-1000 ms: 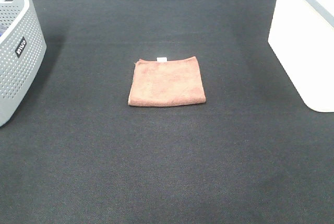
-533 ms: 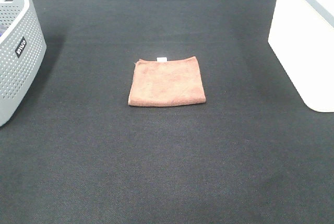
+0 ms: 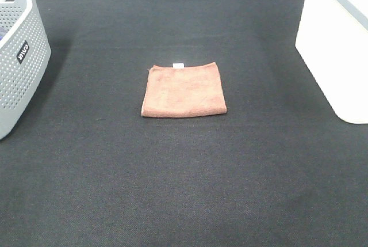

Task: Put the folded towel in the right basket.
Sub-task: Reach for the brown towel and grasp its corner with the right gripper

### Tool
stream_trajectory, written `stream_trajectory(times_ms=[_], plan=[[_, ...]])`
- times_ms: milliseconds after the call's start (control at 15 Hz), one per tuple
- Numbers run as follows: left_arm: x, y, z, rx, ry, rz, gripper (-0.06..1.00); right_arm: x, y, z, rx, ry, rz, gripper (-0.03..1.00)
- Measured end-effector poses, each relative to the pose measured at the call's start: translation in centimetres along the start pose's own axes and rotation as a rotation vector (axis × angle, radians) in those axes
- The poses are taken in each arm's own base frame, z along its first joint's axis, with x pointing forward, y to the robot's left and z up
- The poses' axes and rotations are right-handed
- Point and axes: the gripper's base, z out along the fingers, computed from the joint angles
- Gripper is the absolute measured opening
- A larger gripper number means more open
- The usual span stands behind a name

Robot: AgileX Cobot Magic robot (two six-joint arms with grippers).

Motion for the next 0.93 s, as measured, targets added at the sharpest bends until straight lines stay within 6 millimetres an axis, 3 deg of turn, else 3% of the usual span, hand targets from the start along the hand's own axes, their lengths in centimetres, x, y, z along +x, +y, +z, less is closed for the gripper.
stream_trajectory(times_ms=[933], plan=[[0.00, 0.00, 0.00, 0.000, 0.000, 0.000, 0.87, 0.00, 0.00, 0.00, 0.000, 0.000, 0.000, 0.65]])
